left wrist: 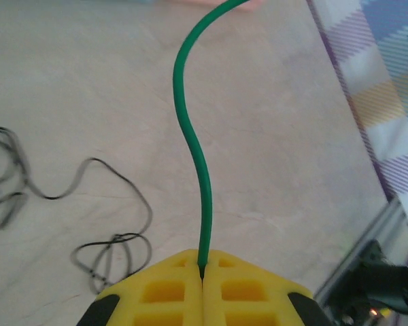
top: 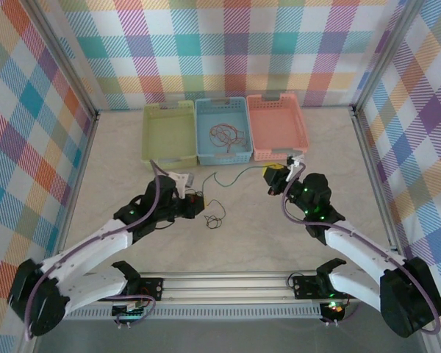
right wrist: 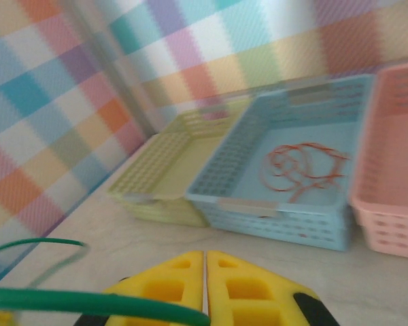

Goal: Untangle the cables

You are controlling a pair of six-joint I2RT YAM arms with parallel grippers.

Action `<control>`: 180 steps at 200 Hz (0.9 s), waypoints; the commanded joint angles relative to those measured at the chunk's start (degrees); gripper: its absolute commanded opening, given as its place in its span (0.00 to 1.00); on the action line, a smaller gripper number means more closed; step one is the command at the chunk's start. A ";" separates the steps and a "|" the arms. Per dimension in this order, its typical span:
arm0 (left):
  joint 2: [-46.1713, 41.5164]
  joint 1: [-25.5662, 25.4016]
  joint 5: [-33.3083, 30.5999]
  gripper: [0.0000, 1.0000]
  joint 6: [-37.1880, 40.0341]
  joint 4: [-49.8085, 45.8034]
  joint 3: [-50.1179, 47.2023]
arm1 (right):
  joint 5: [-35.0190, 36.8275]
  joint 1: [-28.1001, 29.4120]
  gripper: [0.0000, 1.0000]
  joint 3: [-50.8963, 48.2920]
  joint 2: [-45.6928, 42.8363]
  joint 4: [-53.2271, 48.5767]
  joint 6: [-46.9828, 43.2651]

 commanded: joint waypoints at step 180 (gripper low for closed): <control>-17.55 1.28 -13.89 0.00 -0.56 -17.11 5.20 | 10.03 -8.35 0.00 -2.39 4.00 -3.68 12.19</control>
